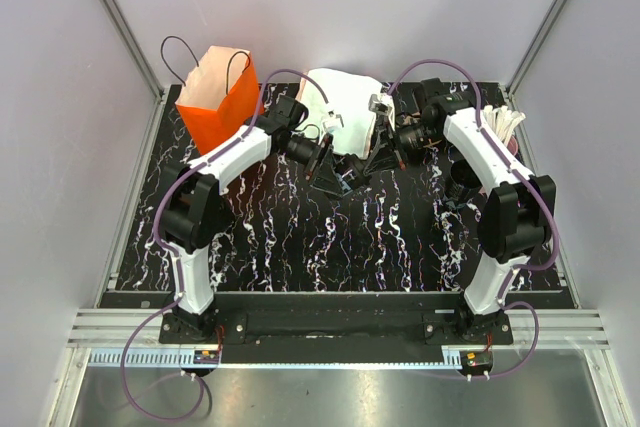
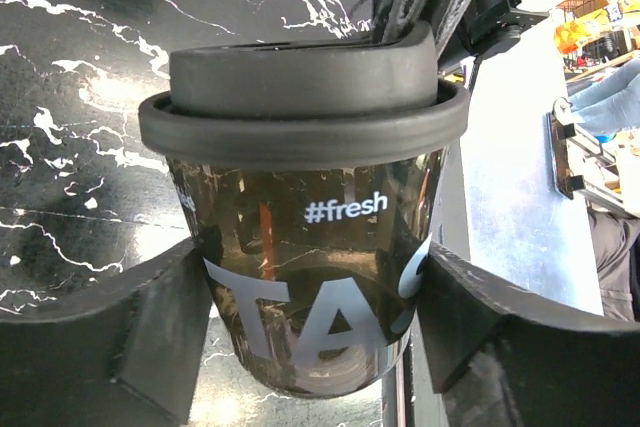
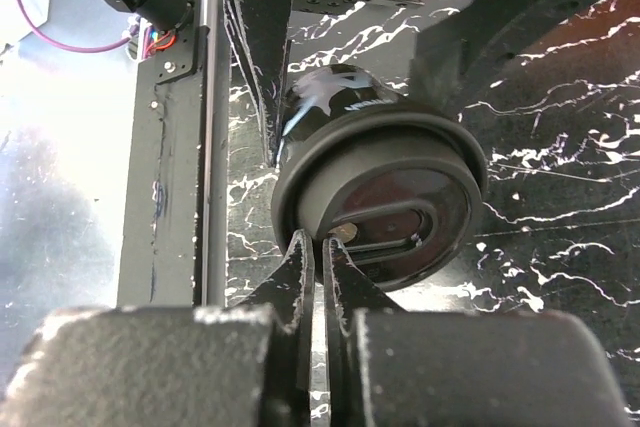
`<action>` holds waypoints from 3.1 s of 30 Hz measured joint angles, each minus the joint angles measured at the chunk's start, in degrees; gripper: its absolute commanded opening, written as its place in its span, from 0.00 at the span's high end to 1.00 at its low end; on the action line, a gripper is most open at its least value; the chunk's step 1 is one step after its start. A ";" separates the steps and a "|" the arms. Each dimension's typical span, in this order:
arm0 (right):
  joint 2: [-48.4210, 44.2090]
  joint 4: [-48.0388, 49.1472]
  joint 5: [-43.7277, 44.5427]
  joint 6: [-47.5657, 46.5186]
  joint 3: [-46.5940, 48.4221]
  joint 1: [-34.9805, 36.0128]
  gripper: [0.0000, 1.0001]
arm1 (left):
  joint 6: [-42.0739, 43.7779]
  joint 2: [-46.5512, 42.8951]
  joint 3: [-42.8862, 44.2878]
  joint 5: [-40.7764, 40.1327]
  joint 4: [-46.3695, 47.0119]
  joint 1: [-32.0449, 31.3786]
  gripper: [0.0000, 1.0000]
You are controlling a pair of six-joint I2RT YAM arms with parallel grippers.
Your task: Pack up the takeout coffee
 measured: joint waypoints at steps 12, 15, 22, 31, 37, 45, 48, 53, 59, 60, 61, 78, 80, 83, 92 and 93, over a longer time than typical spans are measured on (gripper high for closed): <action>0.04 -4.37 0.76 -1.68 1.95 0.31 1.00 | 0.37 -0.04 0.00 -1.68 -0.39 -0.26 0.01; 0.04 -4.37 2.58 -1.38 2.29 0.31 1.00 | 0.07 -0.17 0.00 -3.74 -0.37 -0.24 0.01; -0.63 -3.41 9.05 2.12 2.25 0.22 1.00 | -4.11 -3.21 0.00 -12.52 2.54 0.17 0.01; -7.56 3.39 26.49 11.13 -0.94 0.17 1.00 | -8.28 -10.62 0.09 -27.36 6.16 1.20 0.01; -7.63 4.81 39.01 14.62 -3.23 -0.04 1.00 | -7.93 -17.57 0.28 -39.54 5.35 3.65 0.01; 0.11 4.09 49.81 17.51 -0.81 -0.07 1.00 | -4.98 -30.49 -0.57 -53.51 3.72 7.65 0.01; 3.06 3.30 53.51 17.75 0.83 -0.07 1.00 | -4.70 -34.36 -2.10 -57.05 2.80 9.33 0.01; 5.09 2.73 58.66 17.86 2.38 -0.07 1.00 | -4.66 -36.63 -5.18 -61.48 2.05 11.10 0.01; 6.08 0.83 60.76 17.81 5.18 -0.07 1.00 | -4.70 -36.63 -8.33 -64.37 1.18 11.56 0.01; 6.34 0.66 60.83 17.79 5.62 -0.09 1.00 | -4.70 -36.65 -8.59 -64.61 1.16 11.61 0.01; 6.67 0.28 61.18 17.77 6.10 -0.07 1.00 | -4.70 -36.65 -8.94 -64.87 1.27 11.65 0.01; 9.22 -1.44 62.20 17.29 6.38 -0.07 0.78 | -4.72 -36.81 -9.62 -66.12 1.36 11.82 0.01; 9.22 -1.40 62.23 17.27 6.38 -0.07 0.75 | -4.72 -36.81 -9.62 -66.14 1.33 11.82 0.01; 9.22 -1.40 62.20 17.27 6.38 -0.07 0.71 | -4.72 -36.81 -9.62 -66.20 1.33 11.82 0.01; 8.39 -1.73 63.14 17.99 8.00 -0.07 0.36 | -4.04 -36.81 -9.09 -67.95 1.22 11.82 0.01; 7.96 -1.79 63.19 18.14 8.39 -0.07 0.34 | -3.91 -36.81 -8.72 -68.48 1.22 11.82 0.01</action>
